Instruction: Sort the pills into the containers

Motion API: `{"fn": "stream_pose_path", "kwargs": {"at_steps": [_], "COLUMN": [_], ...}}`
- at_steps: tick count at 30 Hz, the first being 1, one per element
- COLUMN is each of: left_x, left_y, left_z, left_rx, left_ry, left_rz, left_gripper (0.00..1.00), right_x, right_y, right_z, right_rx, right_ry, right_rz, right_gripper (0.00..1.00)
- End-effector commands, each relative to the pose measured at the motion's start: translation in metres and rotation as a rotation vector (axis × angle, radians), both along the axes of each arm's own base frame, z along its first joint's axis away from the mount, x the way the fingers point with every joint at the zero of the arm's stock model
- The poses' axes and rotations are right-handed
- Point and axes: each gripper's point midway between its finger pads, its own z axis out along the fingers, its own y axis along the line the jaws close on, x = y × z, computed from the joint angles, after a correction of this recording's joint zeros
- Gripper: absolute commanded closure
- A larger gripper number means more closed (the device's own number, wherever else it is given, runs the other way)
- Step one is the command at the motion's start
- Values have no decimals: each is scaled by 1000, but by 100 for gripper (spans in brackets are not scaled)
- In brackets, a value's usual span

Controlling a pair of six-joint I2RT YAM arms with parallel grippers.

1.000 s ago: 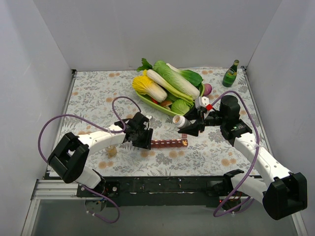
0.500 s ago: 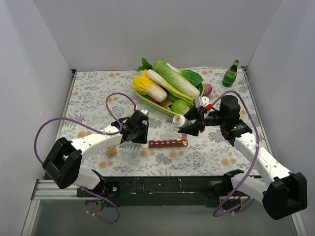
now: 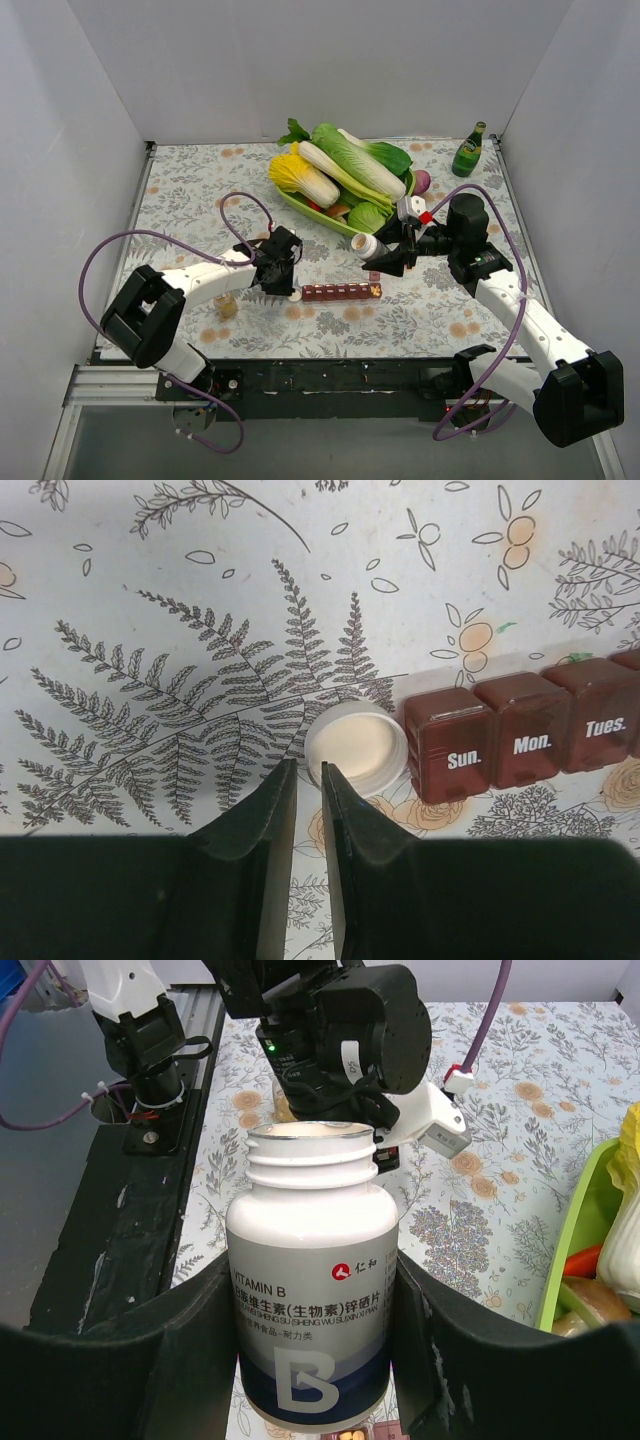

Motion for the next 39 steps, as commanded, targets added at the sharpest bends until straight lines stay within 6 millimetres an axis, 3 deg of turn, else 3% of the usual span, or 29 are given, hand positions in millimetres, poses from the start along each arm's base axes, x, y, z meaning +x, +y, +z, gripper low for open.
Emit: {"fn": "stream_pose_path", "kwargs": {"at_steps": [1, 5, 8, 13, 20, 21, 23, 24, 26, 27, 32, 35, 38, 39], "left_x": [3, 3, 6, 23, 70, 78, 87, 93, 97, 98, 99, 104, 99, 106], "left_y": [-4, -3, -2, 1, 46, 64, 78, 96, 111, 123, 142, 142, 149, 144], "left_z": [-1, -7, -6, 12, 49, 58, 62, 73, 74, 84, 85, 83, 84, 75], "left_rx": [-3, 14, 24, 63, 396, 509, 626, 750, 878, 976, 1177, 1187, 1313, 1284], "left_ry": [20, 39, 31, -34, -215, -263, -291, -341, -375, -412, -493, -569, -539, -574], "left_rz": [4, 8, 15, 20, 58, 78, 101, 139, 187, 212, 285, 359, 301, 347], "left_gripper": [85, 90, 100, 100, 100, 100, 100, 100, 100, 100, 100, 100, 100, 100], "right_x": [0, 0, 0, -1, 0, 0, 0, -1, 0, -1, 0, 0, 0, -1], "right_y": [0, 0, 0, -1, -1, -1, -1, -1, -1, -1, -2, -2, -2, -2], "right_z": [7, 7, 7, 7, 8, 8, 9, 9, 9, 8, 9, 10, 10, 9], "right_rx": [20, 20, 20, 21, 21, 21, 22, 22, 21, 21, 22, 23, 22, 22], "right_ry": [-35, -35, -35, -34, -37, -37, -40, -40, -39, -37, -39, -43, -40, -39], "right_rz": [9, 10, 10, 10, 9, 9, 7, 7, 6, 7, 6, 6, 4, 7], "right_gripper": [99, 99, 99, 99, 99, 99, 99, 99, 99, 99, 99, 99, 99, 99]}}
